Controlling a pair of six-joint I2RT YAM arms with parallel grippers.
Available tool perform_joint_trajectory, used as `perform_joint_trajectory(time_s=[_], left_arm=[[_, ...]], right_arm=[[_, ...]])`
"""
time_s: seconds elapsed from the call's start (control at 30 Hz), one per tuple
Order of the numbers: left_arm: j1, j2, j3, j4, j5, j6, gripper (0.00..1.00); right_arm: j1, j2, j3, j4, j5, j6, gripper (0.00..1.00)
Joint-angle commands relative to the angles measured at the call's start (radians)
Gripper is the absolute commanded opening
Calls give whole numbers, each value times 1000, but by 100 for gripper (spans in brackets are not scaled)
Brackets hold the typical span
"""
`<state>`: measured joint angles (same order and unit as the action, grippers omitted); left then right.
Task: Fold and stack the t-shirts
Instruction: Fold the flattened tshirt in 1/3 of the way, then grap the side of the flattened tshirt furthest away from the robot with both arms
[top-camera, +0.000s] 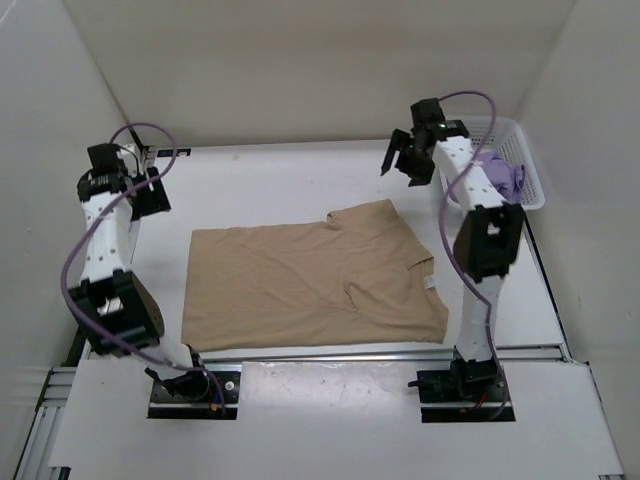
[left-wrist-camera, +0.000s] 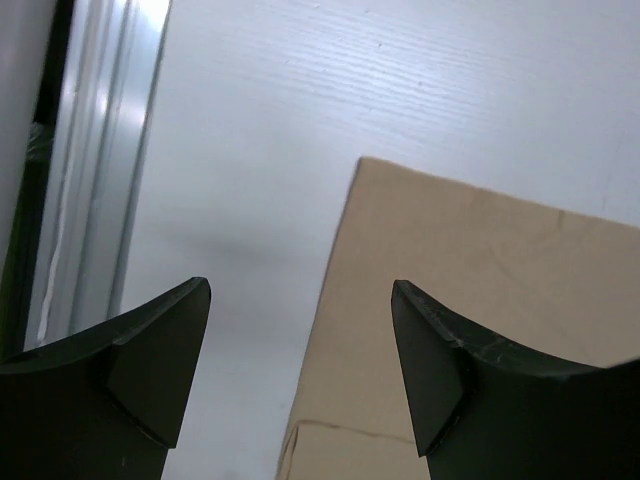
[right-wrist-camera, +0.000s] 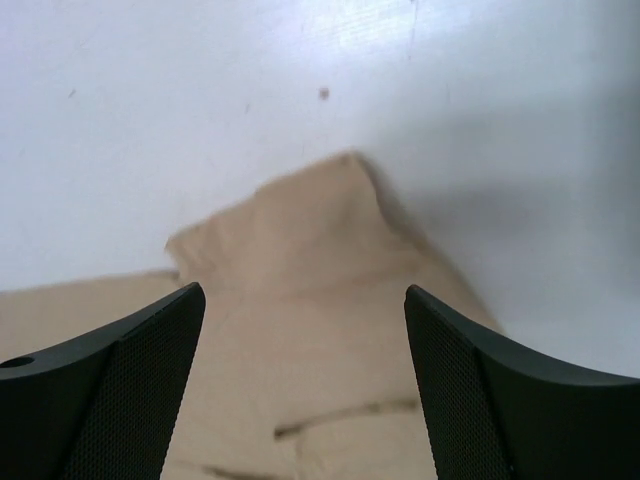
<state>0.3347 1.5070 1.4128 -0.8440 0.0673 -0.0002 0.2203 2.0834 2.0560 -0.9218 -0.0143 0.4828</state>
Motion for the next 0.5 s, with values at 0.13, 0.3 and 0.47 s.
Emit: perform_joint_trajectory(time_s=[0.13, 0.3, 0.47], left_arm=[[-25, 329, 173, 5, 74, 0, 84], [-78, 461, 224, 5, 26, 0, 84], [-121, 559, 224, 5, 68, 0, 85]], right_arm=[[14, 322, 240, 50, -19, 2, 83], [37, 360, 198, 60, 34, 2, 83], [37, 371, 64, 51, 8, 11, 78]])
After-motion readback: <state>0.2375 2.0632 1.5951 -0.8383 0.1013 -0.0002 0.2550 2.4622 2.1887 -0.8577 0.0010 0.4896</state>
